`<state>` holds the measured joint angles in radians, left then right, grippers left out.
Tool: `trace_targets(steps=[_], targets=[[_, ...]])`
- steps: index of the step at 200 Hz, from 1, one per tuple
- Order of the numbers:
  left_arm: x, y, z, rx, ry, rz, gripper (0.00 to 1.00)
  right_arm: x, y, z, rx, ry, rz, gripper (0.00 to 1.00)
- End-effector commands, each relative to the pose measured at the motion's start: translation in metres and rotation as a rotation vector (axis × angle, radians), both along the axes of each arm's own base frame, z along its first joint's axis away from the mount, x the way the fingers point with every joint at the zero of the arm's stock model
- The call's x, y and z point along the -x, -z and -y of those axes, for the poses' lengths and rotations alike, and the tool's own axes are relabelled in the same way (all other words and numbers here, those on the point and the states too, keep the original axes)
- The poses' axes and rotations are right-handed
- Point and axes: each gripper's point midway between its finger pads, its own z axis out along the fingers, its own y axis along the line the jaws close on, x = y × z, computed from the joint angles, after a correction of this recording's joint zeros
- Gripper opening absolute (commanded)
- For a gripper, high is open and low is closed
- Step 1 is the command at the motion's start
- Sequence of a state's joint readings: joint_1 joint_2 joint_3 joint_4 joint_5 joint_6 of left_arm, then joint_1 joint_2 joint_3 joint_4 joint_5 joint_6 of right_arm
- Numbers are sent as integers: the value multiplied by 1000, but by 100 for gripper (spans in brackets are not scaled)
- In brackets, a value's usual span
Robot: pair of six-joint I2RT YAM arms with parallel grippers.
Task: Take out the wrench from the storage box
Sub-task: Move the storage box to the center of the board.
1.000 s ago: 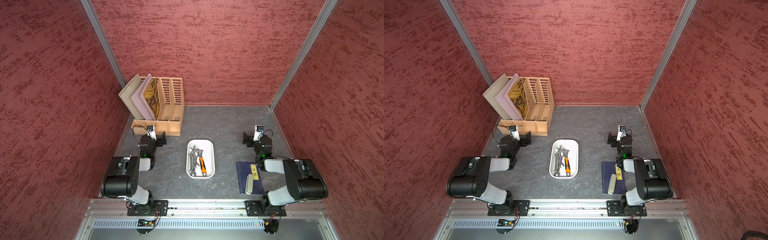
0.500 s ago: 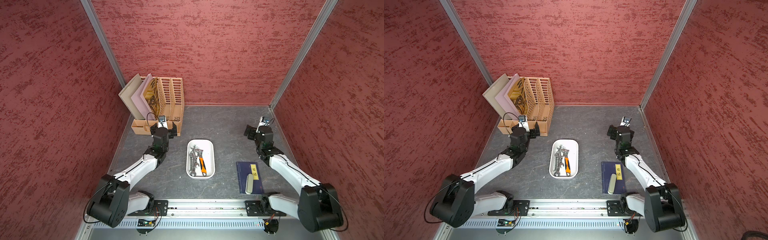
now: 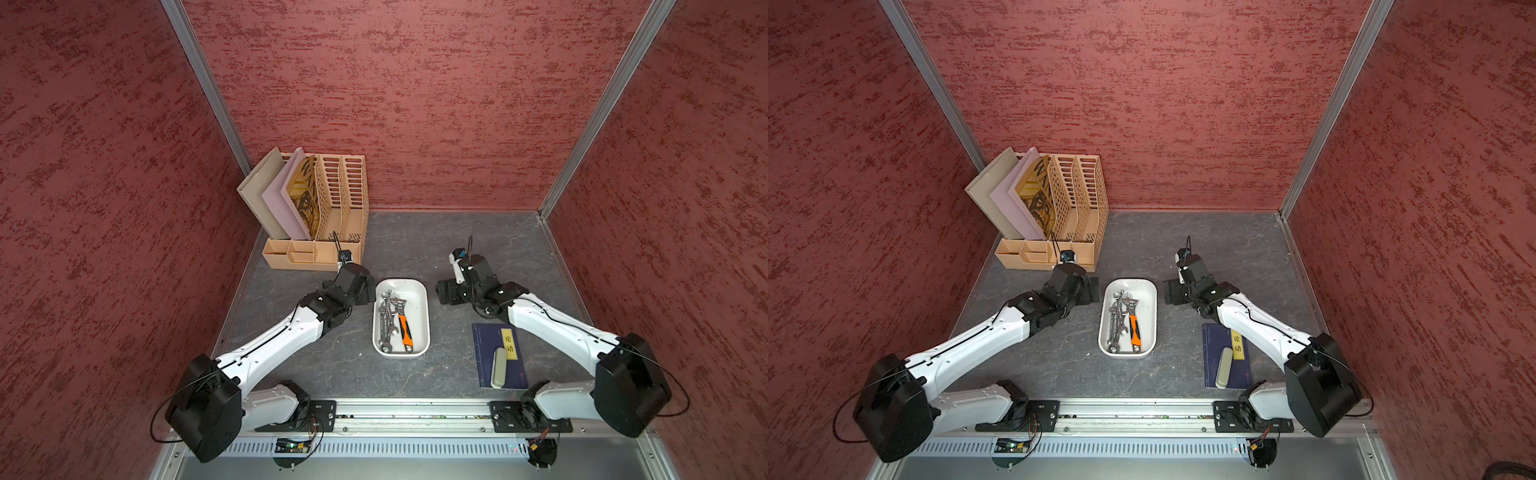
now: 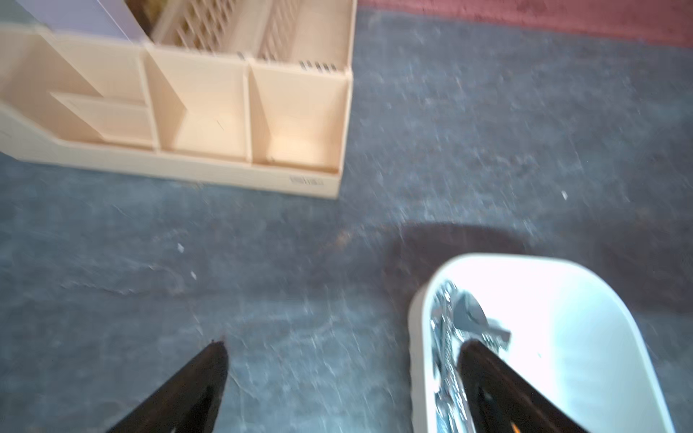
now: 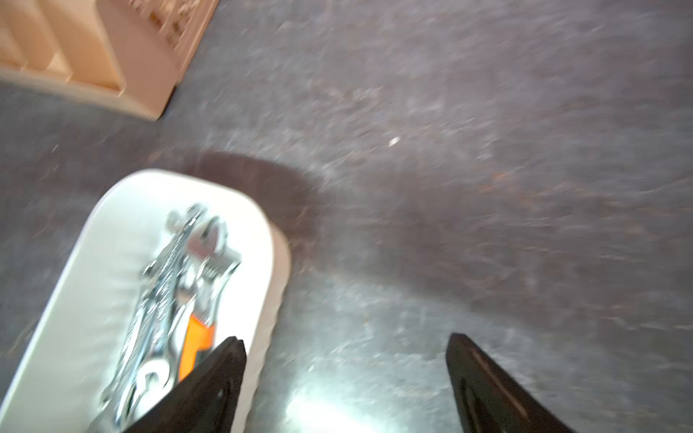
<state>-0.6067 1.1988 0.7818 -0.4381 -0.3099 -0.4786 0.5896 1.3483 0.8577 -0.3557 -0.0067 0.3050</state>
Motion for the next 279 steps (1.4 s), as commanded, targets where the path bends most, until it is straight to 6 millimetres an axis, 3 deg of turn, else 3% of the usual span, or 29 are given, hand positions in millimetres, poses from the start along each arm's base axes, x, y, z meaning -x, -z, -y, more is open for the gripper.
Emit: trace_targets(steps=[1,20,47,89,150,153,175,212,279], targets=[[60,34,23,162,105,-291,100,51,8,-32,-100,-123,-137,86],[89,44,26,208,147,-391,100,72,14,-47,-104,-166,-180,85],[115,42,48,341,269,-467,100,98,25,-66,-125,-220,-241,78],[109,28,81,485,380,-441,100,102,38,-83,-138,-219,-260,71],[69,16,112,558,421,-417,100,77,23,-99,-129,-211,-177,68],[66,16,113,557,420,-417,100,74,30,-100,-109,-207,-186,68],[48,15,119,579,412,-418,100,62,28,-104,-88,-203,-158,68],[12,10,125,603,390,-390,99,29,16,-113,-108,-201,-122,68],[-67,3,147,648,381,-348,98,-35,10,-104,-159,-145,-100,68]])
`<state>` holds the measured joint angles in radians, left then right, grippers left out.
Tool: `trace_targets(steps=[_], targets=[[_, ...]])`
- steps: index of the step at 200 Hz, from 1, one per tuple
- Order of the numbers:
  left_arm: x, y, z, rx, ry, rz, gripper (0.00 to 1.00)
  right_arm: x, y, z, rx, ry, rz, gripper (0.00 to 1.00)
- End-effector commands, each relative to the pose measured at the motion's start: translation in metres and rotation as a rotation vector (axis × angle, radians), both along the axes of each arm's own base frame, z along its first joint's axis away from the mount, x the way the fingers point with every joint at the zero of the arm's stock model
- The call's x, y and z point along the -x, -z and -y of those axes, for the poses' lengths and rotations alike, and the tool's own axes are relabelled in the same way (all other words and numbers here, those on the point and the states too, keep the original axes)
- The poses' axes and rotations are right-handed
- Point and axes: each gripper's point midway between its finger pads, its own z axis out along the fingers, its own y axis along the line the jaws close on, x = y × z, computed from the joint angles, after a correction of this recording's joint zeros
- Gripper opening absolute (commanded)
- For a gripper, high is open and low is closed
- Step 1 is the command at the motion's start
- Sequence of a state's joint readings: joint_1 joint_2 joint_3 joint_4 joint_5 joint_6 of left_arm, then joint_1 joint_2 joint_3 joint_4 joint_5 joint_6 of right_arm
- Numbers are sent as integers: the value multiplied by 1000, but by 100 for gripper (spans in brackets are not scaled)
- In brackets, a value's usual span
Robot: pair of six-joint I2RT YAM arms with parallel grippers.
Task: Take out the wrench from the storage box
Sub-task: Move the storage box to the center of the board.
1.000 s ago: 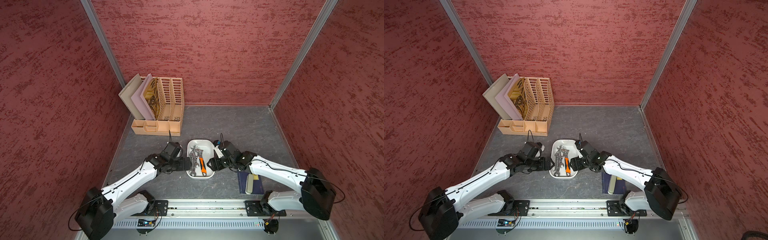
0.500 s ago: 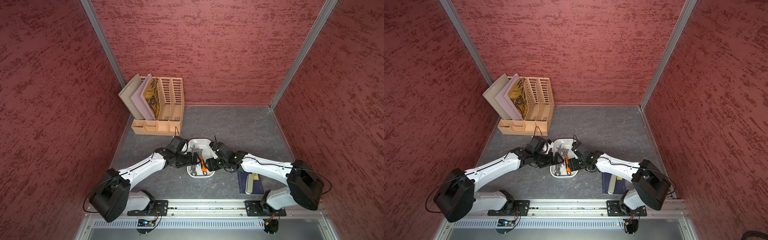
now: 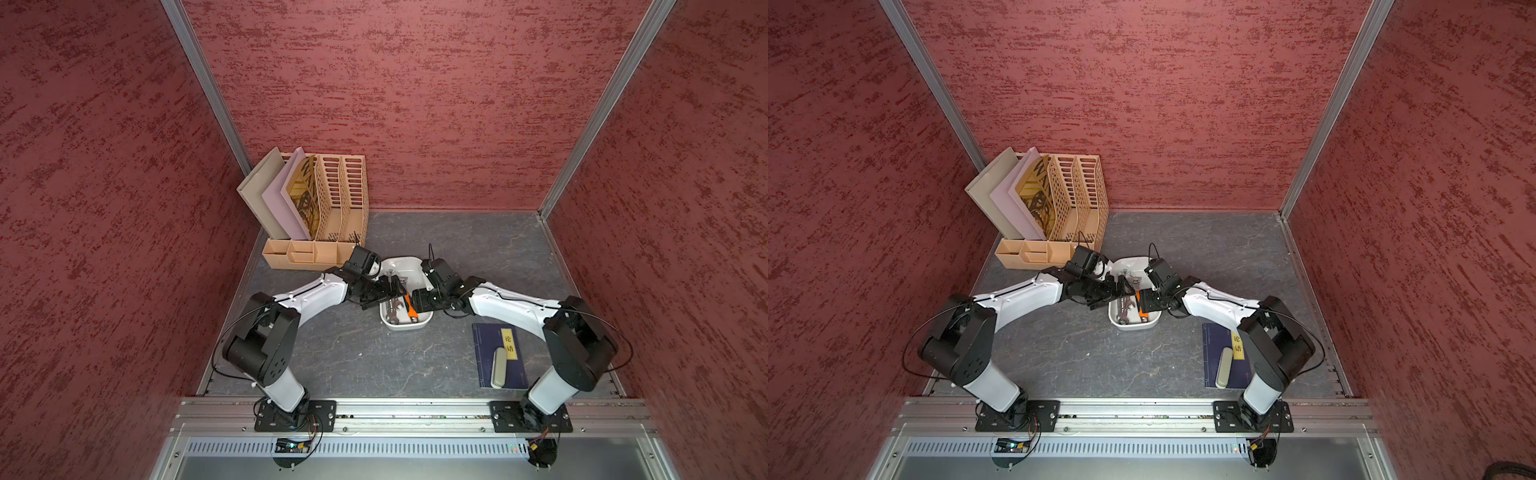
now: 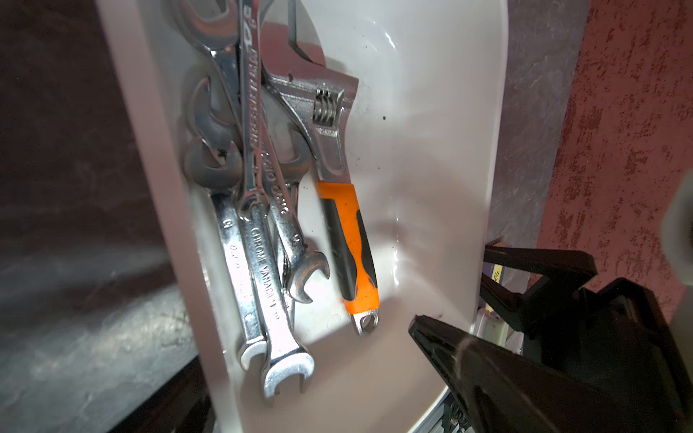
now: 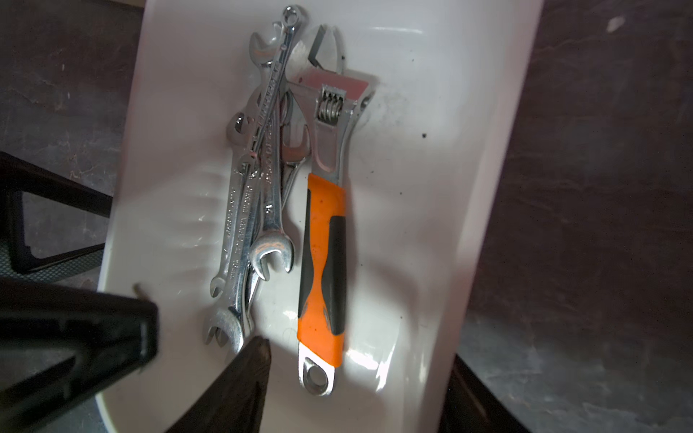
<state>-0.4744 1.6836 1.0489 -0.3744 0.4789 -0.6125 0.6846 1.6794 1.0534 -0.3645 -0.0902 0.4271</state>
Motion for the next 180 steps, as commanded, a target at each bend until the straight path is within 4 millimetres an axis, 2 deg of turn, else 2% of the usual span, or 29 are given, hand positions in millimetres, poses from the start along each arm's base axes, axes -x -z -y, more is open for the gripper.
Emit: trace_targets(steps=[1,35,63,136,180], targets=[[-45,-45,37,162,68,157,98,-29,-38,-35,-146,-80,100,68],[-79,-45,48,157,62,163,98,-59,-39,-25,-141,-54,113,69],[-95,-38,53,164,43,154,98,-80,-36,-16,-145,-26,116,69],[-102,-30,46,145,10,154,98,-110,-18,-9,-125,-9,92,69],[-107,-28,27,115,-36,160,99,-112,-29,2,-58,-5,104,71]])
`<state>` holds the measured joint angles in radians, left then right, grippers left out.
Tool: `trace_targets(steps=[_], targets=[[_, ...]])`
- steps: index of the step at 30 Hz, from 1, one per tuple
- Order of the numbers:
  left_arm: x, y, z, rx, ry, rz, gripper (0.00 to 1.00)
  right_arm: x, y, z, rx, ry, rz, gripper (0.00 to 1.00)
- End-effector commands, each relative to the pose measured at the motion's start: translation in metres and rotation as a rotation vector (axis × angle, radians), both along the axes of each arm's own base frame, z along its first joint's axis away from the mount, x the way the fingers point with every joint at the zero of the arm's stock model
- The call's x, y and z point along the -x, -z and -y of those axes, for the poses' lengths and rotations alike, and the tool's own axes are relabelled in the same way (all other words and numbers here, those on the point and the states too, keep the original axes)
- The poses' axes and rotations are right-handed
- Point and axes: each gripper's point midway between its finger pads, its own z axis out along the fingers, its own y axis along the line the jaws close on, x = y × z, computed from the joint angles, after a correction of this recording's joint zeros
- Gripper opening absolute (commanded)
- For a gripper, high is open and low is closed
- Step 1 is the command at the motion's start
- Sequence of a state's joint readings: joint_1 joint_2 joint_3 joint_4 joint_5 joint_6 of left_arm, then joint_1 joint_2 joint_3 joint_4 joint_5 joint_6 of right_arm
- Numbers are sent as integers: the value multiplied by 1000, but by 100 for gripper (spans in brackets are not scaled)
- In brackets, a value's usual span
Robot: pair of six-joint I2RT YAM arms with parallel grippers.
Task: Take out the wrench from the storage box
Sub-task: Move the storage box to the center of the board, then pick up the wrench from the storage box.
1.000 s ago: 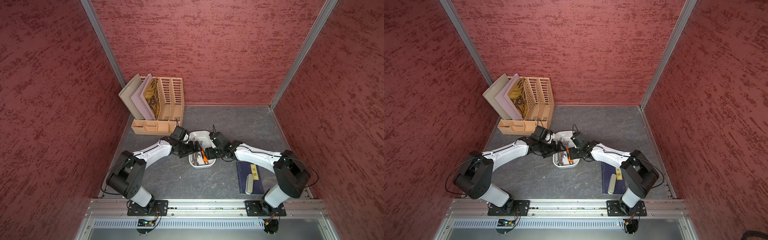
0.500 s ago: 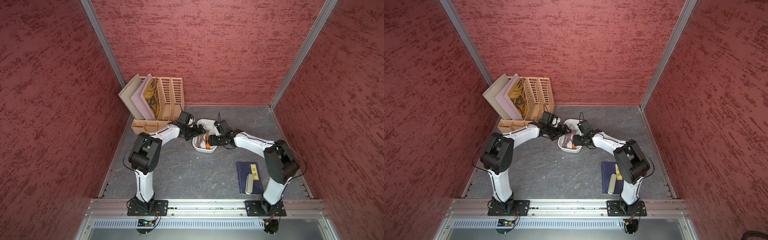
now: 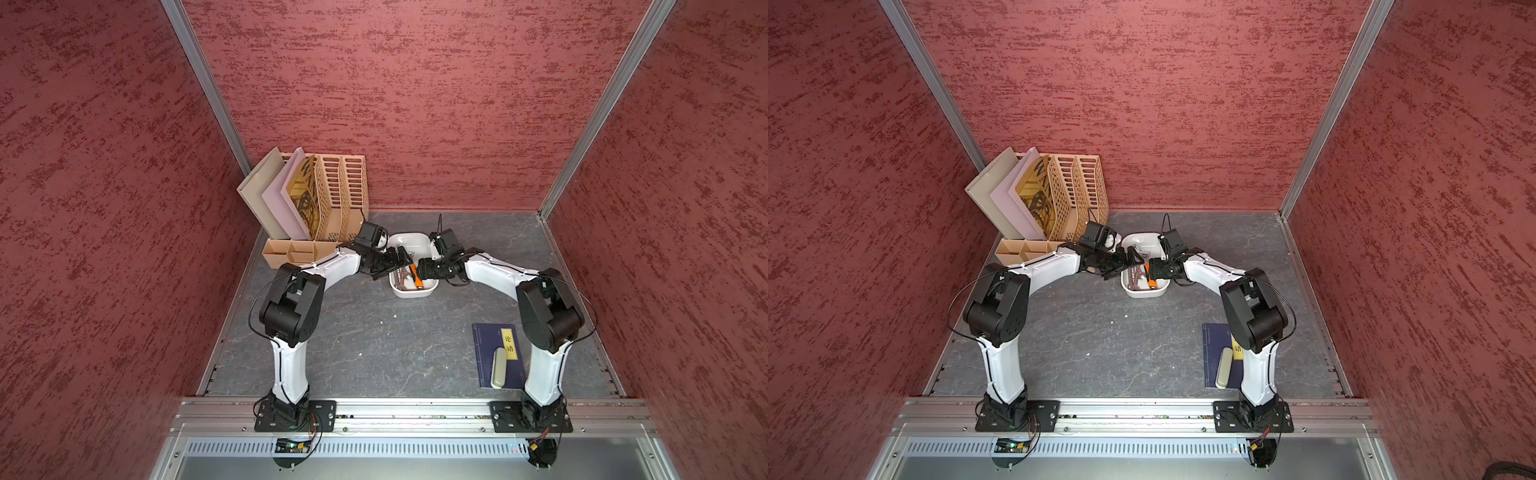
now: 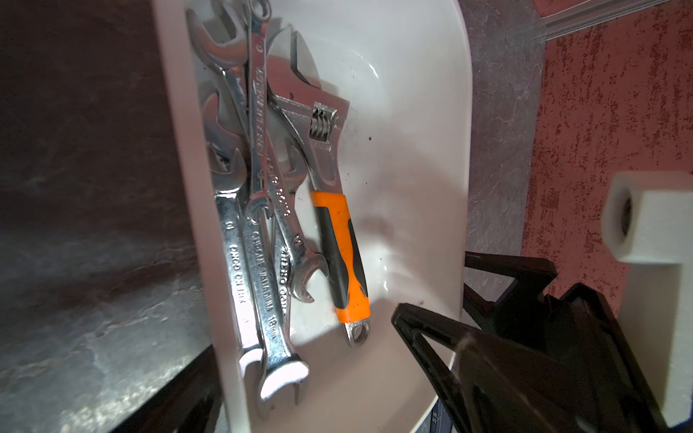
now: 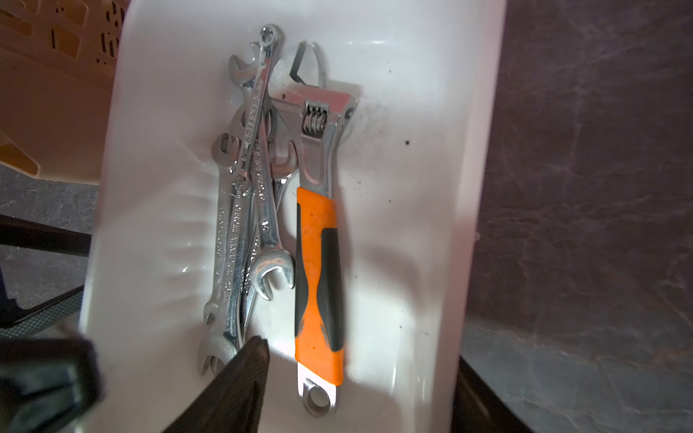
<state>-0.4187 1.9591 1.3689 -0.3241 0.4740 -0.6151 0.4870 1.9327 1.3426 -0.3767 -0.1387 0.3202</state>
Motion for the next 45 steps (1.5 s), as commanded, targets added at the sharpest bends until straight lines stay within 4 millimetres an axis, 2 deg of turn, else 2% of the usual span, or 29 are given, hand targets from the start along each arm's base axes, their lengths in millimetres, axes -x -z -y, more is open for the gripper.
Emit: trace_targets(steps=[1,5,11,14,18,24,29,38,45], targets=[[-9,-24,8,73,24,79,99,-4,-32,-23,-48,-88,66,71],[-14,-35,-10,11,-20,111,100,-2,-44,-12,30,-89,56,74],[-13,-54,-47,-133,-81,149,100,6,-67,17,227,-66,-46,76],[-12,-55,-56,-133,-89,141,100,4,-76,19,269,-84,-75,77],[-12,-54,-61,-103,-91,89,100,-4,-78,8,271,-108,-102,76],[-1,-51,-77,-169,-87,54,99,-8,-61,-13,293,-157,-171,67],[8,-44,-79,-207,-63,26,98,-12,-34,-19,337,-190,-234,56],[5,-36,-74,-228,-43,22,94,-47,-11,-37,295,-125,-173,50],[9,-27,-74,-233,-39,6,94,-58,11,-38,320,-109,-161,46]])
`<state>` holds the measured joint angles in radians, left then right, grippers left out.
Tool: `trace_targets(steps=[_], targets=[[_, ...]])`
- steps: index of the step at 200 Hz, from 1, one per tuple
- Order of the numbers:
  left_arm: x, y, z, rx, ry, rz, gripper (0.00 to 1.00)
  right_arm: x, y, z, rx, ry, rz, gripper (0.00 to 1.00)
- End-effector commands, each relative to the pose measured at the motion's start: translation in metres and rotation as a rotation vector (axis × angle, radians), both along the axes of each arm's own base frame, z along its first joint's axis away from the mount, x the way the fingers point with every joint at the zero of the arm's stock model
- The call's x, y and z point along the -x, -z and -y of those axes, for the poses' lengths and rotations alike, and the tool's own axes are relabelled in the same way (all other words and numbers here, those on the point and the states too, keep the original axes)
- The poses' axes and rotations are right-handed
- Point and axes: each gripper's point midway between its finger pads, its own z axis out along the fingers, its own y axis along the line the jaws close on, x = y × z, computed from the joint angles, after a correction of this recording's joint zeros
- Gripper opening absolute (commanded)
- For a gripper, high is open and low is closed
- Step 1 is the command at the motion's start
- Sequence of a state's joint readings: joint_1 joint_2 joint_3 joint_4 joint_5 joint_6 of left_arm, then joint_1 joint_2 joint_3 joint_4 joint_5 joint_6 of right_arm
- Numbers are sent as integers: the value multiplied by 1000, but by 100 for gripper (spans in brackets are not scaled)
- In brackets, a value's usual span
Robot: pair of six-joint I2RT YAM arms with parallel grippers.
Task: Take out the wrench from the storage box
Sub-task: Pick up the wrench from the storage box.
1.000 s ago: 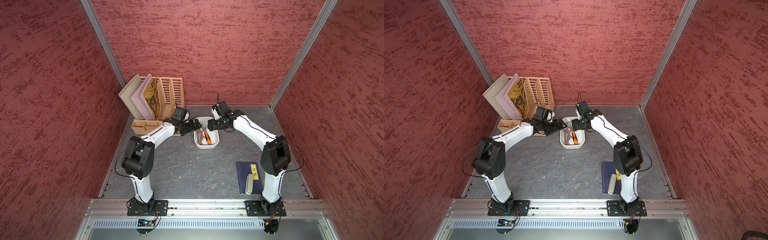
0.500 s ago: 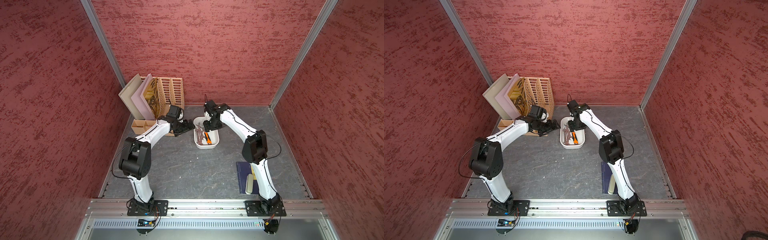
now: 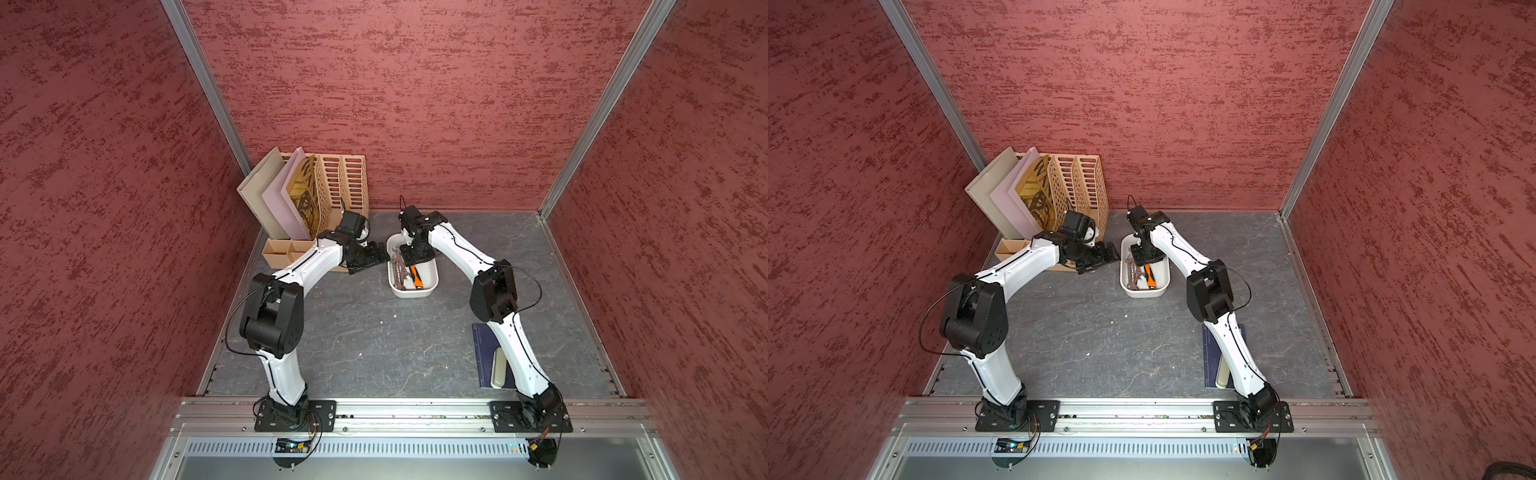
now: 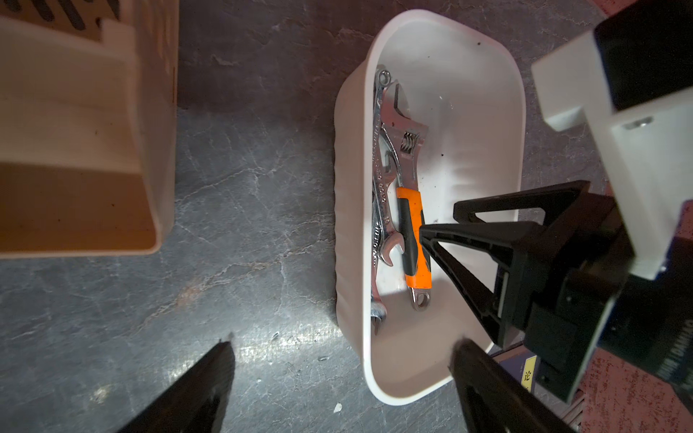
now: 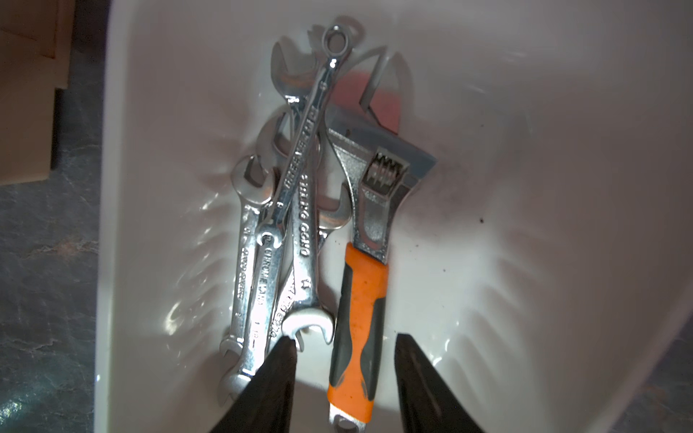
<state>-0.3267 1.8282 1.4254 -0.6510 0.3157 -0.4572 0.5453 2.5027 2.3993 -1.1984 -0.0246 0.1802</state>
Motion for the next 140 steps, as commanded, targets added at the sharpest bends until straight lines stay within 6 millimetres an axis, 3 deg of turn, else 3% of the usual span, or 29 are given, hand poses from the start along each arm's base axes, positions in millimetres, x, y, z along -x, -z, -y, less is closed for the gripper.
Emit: trace_targets(steps=[1,29,53,103,140], targets=[[1,3,3,-8,18,2,94,-14,10,2,36,24,45,45],[0,5,7,2,25,10,93,-16,22,8,73,37,43,43],[-7,13,18,7,33,-9,84,-17,19,2,29,43,49,43],[-13,66,36,-74,47,-177,56,-21,5,-1,-38,49,80,45],[-11,73,41,-87,40,-185,38,-14,1,4,-70,60,82,45]])
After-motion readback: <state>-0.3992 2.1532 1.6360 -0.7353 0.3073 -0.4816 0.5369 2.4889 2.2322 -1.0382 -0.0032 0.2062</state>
